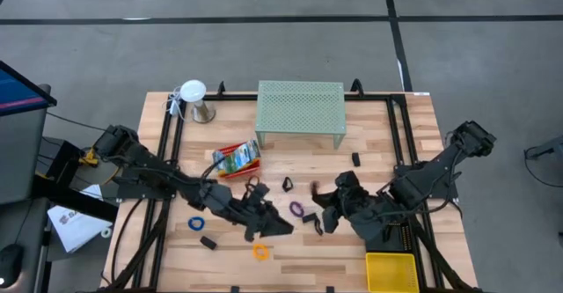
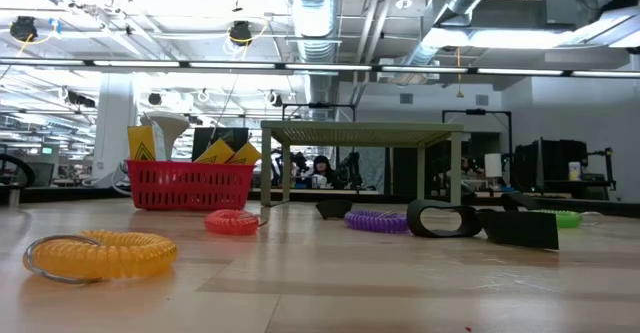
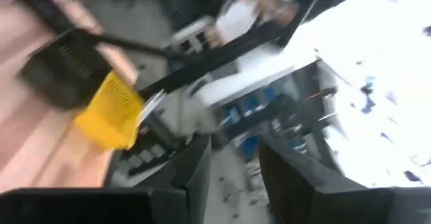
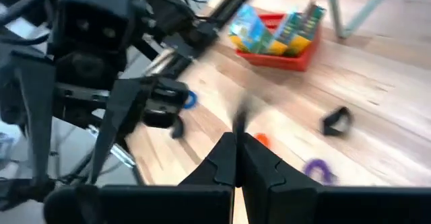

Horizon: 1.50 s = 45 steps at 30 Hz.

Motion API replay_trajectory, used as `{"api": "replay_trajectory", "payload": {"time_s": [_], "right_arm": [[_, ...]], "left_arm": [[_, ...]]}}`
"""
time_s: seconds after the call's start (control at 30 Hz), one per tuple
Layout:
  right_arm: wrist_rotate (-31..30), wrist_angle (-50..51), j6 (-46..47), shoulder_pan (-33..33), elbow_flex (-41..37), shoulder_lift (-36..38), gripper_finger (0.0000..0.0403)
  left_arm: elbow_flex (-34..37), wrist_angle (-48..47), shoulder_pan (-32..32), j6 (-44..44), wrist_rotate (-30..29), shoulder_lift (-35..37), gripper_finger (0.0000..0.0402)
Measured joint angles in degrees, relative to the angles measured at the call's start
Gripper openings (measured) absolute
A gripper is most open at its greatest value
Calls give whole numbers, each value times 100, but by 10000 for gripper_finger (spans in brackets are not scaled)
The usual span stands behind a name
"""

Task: Pick & Place Office Desk Supplies
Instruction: Put the black rubber band into the black bin

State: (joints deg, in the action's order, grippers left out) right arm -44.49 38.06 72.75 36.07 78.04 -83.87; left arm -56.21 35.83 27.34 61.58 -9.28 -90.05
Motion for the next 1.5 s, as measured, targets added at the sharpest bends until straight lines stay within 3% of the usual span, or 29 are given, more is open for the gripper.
{"api": "replay_trajectory", "payload": {"time_s": [0.27,0.47,0.57,0.83,0.97,1.1,1.5], "right_arm": [[207,2290,1634,286,8,507,1],[1095,4424,3517,851,8,713,0],[1669,4914,4188,1121,-49,720,0],[2701,3861,5149,1734,-1161,741,0],[3050,2735,5504,1993,-1975,747,0],[3076,1582,5525,2000,-2598,797,0],[3004,1143,5539,2141,-2892,861,0]], "left_arm": [[0,-2111,531,334,212,21,133],[0,-2861,809,530,-183,78,129],[4,-3163,873,591,-480,154,130],[4,-4038,858,627,-1439,638,127],[5,-4428,860,622,-1956,1026,127],[2,-4610,860,458,-2350,1430,127],[2,-4746,858,203,-2693,1982,127]]}}
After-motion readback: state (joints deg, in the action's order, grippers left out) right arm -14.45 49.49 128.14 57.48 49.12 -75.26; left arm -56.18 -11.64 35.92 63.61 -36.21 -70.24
